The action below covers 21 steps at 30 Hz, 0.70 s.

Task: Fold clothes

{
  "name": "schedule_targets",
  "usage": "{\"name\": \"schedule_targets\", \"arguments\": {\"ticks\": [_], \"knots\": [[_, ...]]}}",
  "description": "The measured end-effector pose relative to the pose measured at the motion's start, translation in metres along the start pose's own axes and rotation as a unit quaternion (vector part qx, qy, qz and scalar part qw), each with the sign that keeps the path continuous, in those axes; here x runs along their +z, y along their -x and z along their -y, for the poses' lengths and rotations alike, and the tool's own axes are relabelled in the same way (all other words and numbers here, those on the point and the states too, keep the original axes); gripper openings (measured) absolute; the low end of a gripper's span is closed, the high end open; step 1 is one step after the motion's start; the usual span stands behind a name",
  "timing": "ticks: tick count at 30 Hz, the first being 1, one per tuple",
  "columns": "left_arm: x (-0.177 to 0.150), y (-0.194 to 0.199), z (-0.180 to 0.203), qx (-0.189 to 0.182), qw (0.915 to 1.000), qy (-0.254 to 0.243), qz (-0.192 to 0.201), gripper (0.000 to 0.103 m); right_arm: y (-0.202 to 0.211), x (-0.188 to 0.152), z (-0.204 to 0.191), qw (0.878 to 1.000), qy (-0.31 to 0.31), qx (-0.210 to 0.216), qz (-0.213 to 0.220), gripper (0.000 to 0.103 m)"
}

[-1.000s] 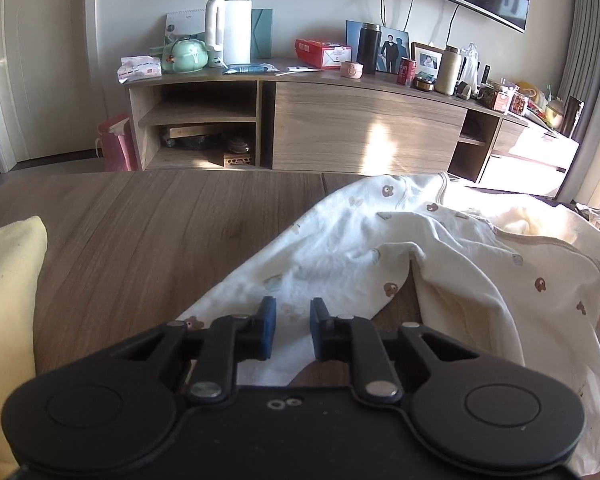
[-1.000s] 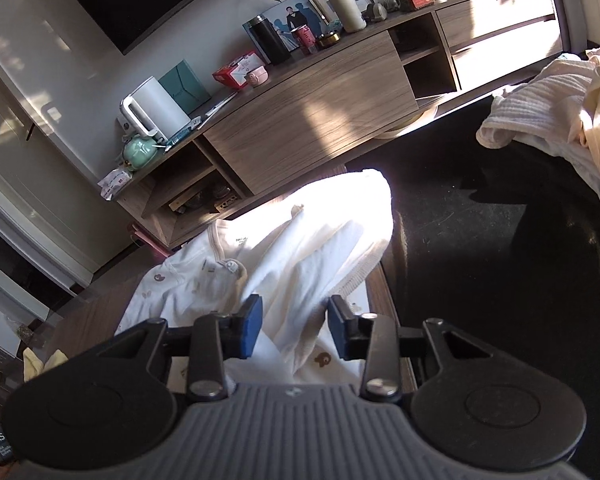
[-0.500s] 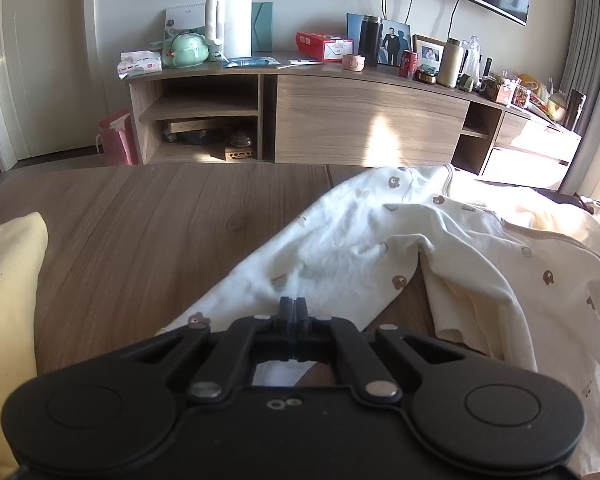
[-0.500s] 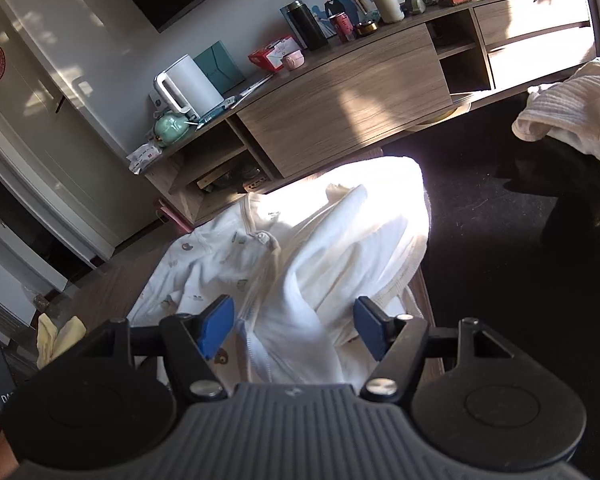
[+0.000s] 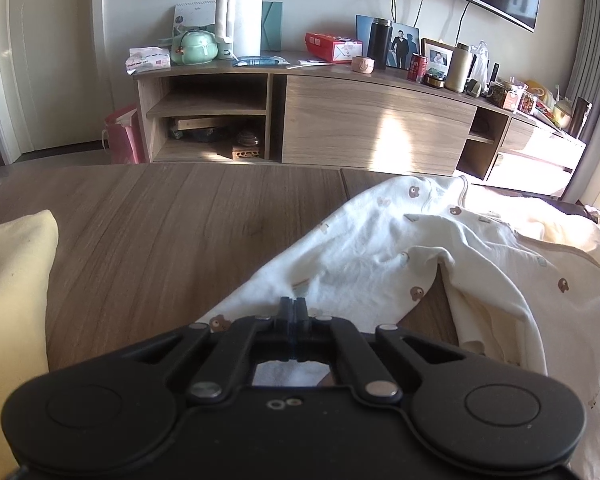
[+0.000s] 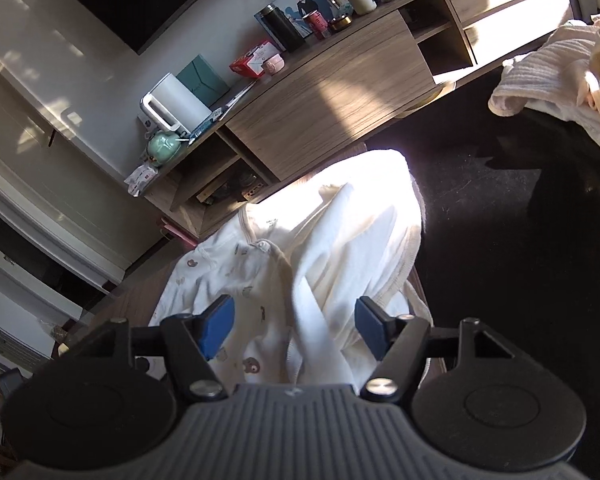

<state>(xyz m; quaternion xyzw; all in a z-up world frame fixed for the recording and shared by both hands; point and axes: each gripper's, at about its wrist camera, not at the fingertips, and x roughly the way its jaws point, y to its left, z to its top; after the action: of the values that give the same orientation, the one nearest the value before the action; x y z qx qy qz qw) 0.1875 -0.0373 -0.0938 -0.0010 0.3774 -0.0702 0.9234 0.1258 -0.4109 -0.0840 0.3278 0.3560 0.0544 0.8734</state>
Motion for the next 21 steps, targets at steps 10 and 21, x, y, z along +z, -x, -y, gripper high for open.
{"name": "schedule_targets", "arguments": {"ticks": [10, 21], "knots": [[-0.001, -0.002, -0.002, -0.003, 1.0000, 0.004, -0.001, 0.000, -0.003, -0.003, 0.002, 0.999, 0.004, -0.037, -0.019, 0.006], [0.007, -0.004, -0.022, 0.000, 0.9997, 0.023, 0.005, 0.000, 0.040, 0.035, -0.022, 0.995, 0.079, -0.053, 0.005, 0.000]]}}
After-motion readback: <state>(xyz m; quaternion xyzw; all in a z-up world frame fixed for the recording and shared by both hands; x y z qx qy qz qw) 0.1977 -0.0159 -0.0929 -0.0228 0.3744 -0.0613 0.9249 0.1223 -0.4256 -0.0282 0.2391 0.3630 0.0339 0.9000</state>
